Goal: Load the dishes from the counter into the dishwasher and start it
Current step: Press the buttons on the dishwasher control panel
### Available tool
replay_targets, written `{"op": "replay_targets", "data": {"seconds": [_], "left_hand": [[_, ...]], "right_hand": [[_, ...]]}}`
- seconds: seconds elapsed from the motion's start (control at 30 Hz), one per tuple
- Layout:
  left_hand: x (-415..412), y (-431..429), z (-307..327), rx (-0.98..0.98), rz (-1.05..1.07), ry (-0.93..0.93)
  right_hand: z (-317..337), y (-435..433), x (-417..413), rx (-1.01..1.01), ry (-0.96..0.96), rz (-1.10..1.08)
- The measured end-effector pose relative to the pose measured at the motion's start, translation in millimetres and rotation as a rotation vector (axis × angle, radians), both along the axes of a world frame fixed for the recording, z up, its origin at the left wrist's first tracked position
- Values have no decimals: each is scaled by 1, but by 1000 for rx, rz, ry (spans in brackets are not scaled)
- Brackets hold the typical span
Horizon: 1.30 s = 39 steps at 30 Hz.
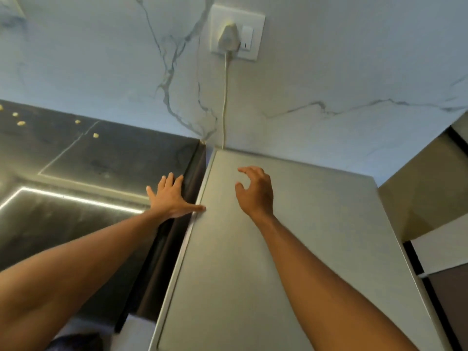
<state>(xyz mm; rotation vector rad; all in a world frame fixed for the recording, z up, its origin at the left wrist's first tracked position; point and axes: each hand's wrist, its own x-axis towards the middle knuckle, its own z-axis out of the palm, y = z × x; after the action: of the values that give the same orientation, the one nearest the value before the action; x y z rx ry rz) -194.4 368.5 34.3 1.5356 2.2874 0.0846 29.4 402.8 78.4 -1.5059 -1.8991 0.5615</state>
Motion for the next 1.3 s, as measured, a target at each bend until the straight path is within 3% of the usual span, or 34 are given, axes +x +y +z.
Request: {"op": "replay_targets", "data": {"seconds": [0.27,0.43,0.63,1.1,1.3], "left_hand": [[-13,75,21,-246,-1,-74],[-12,103,32,-367,20,-104],[-13,116,33,-439,10,-114],[-11,128,36,-489,13,-106],[-10,123,37,-452,14,-80]], "right_hand": [[111,132,-60,371,-13,-151],[143,176,-73,504,-170,-148],[133,203,-79,453,-405,-203],[124,209,-75,399,-535,-170],[88,173,-51,159,-514,-50]]}}
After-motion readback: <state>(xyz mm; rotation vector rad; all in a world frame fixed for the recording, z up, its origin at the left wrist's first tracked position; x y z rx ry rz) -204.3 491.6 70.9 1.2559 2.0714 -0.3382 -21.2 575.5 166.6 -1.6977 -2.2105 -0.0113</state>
